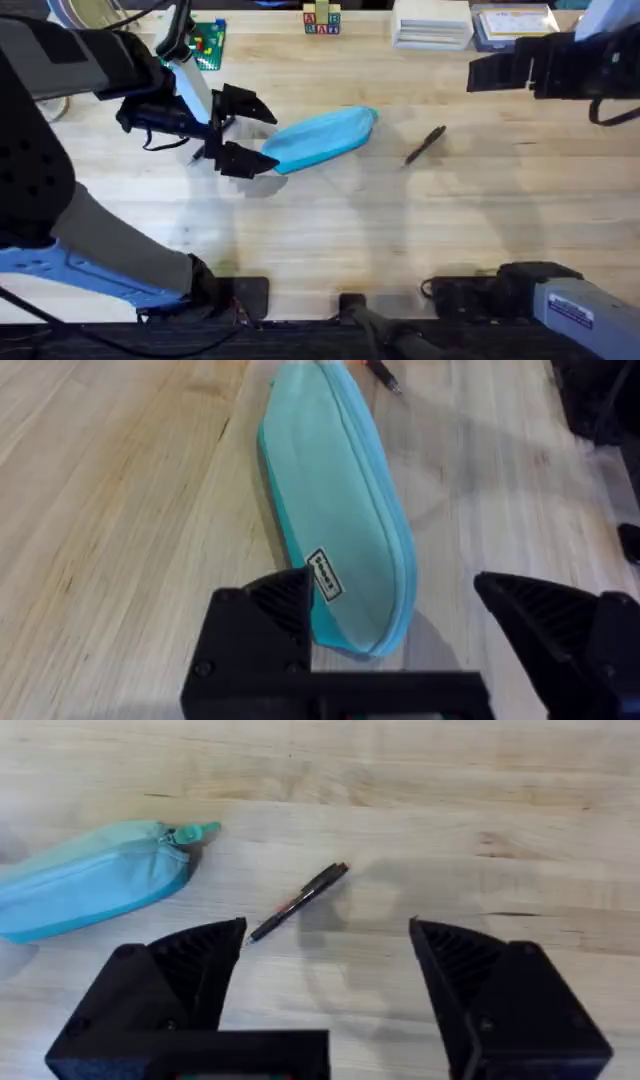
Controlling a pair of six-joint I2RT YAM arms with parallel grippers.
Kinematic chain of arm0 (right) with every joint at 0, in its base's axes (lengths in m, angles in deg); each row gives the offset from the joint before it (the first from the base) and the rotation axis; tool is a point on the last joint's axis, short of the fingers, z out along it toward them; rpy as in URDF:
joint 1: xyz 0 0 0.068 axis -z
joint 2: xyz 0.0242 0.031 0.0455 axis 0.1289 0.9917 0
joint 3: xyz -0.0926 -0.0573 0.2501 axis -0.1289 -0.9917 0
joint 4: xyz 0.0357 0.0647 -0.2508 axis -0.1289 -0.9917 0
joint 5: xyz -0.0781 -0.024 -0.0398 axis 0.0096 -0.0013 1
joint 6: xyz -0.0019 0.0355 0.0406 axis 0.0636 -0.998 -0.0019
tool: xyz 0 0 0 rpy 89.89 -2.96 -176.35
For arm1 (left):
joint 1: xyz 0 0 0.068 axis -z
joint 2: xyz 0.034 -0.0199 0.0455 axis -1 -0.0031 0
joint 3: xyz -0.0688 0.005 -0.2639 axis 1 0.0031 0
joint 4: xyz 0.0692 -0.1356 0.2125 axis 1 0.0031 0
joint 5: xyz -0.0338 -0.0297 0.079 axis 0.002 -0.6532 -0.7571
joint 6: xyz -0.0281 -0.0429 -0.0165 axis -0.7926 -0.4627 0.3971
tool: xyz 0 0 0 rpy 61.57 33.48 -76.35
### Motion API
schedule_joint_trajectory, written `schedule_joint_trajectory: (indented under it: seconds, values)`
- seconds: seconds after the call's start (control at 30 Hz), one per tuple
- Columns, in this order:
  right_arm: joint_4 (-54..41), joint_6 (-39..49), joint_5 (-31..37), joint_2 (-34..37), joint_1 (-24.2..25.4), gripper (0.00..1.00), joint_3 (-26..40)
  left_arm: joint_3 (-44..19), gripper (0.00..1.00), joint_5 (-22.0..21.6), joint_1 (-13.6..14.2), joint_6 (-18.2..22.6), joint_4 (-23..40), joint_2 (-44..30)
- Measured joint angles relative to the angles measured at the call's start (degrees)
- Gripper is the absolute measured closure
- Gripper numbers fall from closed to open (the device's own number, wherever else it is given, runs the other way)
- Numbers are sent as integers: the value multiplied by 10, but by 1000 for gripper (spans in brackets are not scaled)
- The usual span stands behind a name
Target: Unzip the bag, pick up the pens from the table one at a time and place them inside, then zip the bag closed.
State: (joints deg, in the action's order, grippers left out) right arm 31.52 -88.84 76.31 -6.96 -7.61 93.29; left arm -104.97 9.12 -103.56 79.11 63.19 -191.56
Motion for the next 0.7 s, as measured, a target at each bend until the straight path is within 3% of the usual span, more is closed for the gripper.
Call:
schedule_joint_trajectory:
  seconds: [0.27, 0.4, 0.5, 0.57, 0.7]
  values:
    - [0, 0, 0, 0, 0, 4, 0, 0, 33, 0, 0, -1, -2, 0]
    - [0, 0, 0, 0, 0, 4, 0, 0, 409, -1, 0, 0, -5, 0]
    - [0, 0, 0, 0, 0, 4, 0, 0, 870, 0, 0, 0, -5, 0]
    - [0, 0, 0, 0, 0, 4, 0, 0, 949, 0, 0, 2, -7, 0]
    - [0, 0, 0, 0, 0, 4, 0, 0, 956, -1, 0, 0, -7, 0]
